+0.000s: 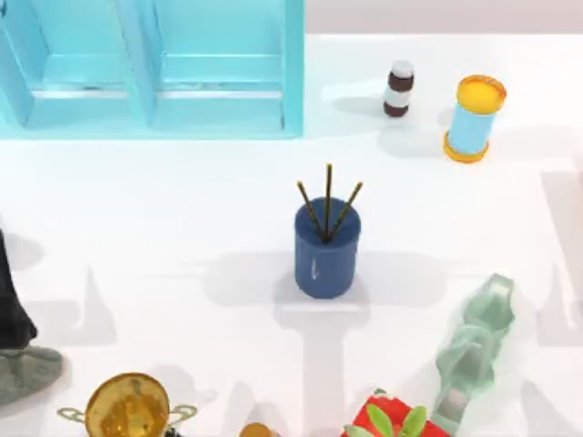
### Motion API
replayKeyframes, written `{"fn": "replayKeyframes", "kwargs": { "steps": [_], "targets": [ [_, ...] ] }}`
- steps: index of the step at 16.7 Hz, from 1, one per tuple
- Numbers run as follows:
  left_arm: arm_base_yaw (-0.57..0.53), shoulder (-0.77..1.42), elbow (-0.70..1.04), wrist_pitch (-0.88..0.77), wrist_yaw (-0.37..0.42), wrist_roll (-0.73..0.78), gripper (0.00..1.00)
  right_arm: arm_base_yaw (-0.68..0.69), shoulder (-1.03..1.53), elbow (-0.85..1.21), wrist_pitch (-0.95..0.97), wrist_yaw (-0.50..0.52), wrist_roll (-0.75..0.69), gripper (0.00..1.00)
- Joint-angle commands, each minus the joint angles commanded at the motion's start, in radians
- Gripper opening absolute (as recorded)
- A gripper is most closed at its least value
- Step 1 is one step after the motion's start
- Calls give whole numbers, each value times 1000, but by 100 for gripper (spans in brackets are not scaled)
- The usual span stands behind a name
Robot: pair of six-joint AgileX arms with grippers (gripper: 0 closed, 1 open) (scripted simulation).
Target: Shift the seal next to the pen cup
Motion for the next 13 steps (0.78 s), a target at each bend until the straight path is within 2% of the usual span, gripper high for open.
{"fn": "replayKeyframes", "kwargs": {
  "steps": [3, 6, 9, 13],
  "targets": [
    [2, 10, 10, -9, 0, 2, 100, 0, 0, 0, 0, 0, 0, 100],
    [15, 103, 104, -86, 1, 17, 100, 0, 0, 0, 0, 0, 0, 100],
    [38, 292, 290, -225, 5, 43, 100, 0, 0, 0, 0, 0, 0, 100],
    [76, 677, 631, -474, 11, 89, 100, 0, 0, 0, 0, 0, 0, 100]
  ]
}}
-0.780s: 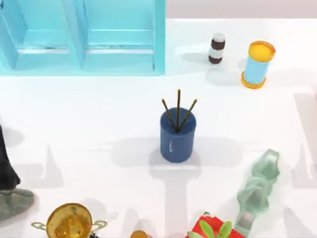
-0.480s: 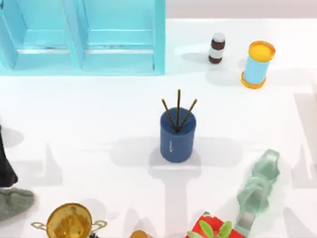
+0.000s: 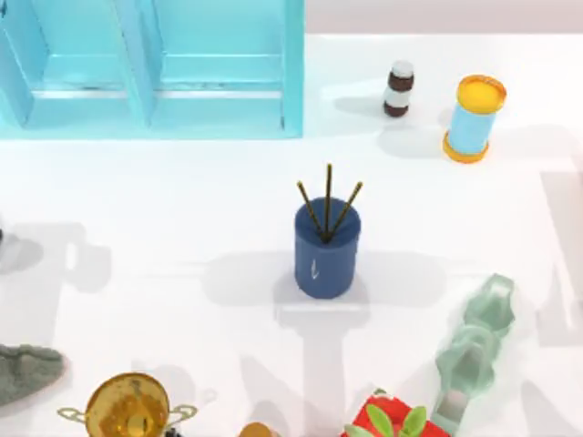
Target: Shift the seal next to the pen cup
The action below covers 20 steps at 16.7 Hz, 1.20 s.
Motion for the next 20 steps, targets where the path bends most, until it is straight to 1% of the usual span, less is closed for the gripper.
{"fn": "replayKeyframes", "kwargs": {
  "steps": [5, 8, 11, 14, 16, 18, 20],
  "targets": [
    [53, 533, 438, -351, 4, 60, 100, 0, 0, 0, 0, 0, 0, 100],
    [81, 804, 674, -544, 3, 90, 100, 0, 0, 0, 0, 0, 0, 100],
    [102, 1040, 888, -702, -1, 114, 100, 0, 0, 0, 0, 0, 0, 100],
    [117, 1212, 1053, -815, -5, 130, 100, 0, 0, 0, 0, 0, 0, 100],
    [123, 1287, 1129, -864, -8, 137, 100, 0, 0, 0, 0, 0, 0, 100],
    [126, 1328, 1170, -890, -9, 140, 100, 0, 0, 0, 0, 0, 0, 100],
    [126, 1334, 1176, -894, -10, 140, 100, 0, 0, 0, 0, 0, 0, 100]
  ]
}}
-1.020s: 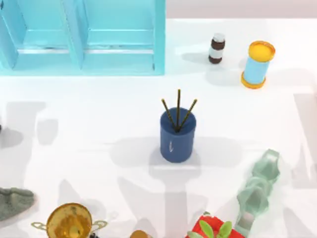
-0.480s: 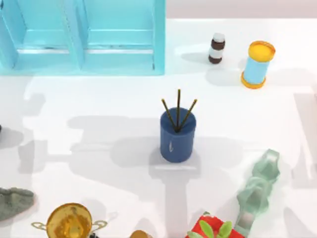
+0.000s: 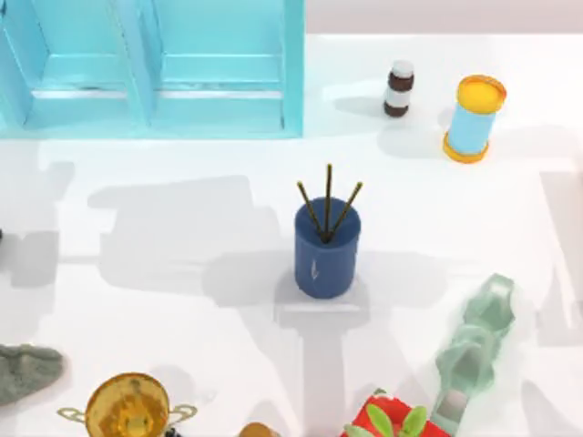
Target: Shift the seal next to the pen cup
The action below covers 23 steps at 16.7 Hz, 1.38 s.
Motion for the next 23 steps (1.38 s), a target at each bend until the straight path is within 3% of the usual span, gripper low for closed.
{"fn": "replayKeyframes", "kwargs": {
  "steps": [5, 13, 18, 23],
  "targets": [
    [-4, 0, -19, 19, 0, -2, 100, 0, 0, 0, 0, 0, 0, 100],
    [2, 53, -287, 345, 0, 3, 100, 0, 0, 0, 0, 0, 0, 100],
    [3, 60, -313, 373, 0, 4, 100, 0, 0, 0, 0, 0, 0, 100],
    [3, 60, -313, 373, 0, 4, 62, 0, 0, 0, 0, 0, 0, 100]
  ]
}}
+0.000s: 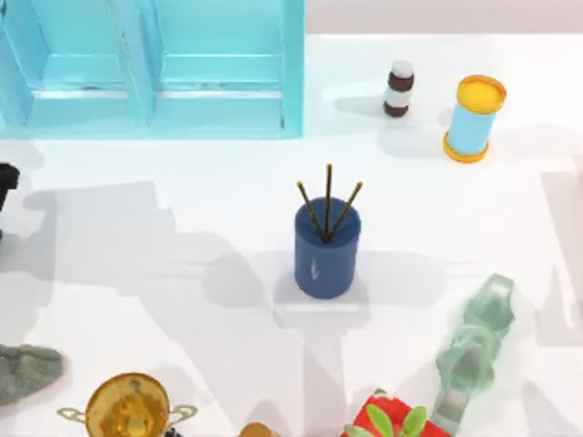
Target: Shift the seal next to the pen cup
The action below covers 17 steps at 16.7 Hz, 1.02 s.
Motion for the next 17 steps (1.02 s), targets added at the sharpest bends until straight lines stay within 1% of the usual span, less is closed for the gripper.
{"fn": "replayKeyframes", "kwargs": {
  "steps": [8, 9, 17],
  "targets": [
    [0, 0, 0, 0, 0, 0, 2, 0, 0, 0, 0, 0, 0, 100],
    [0, 0, 0, 0, 0, 0, 0, 0, 0, 0, 0, 0, 0, 100],
    [-3, -1, 0, 0, 1, 1, 0, 0, 0, 0, 0, 0, 0, 100]
  ]
}}
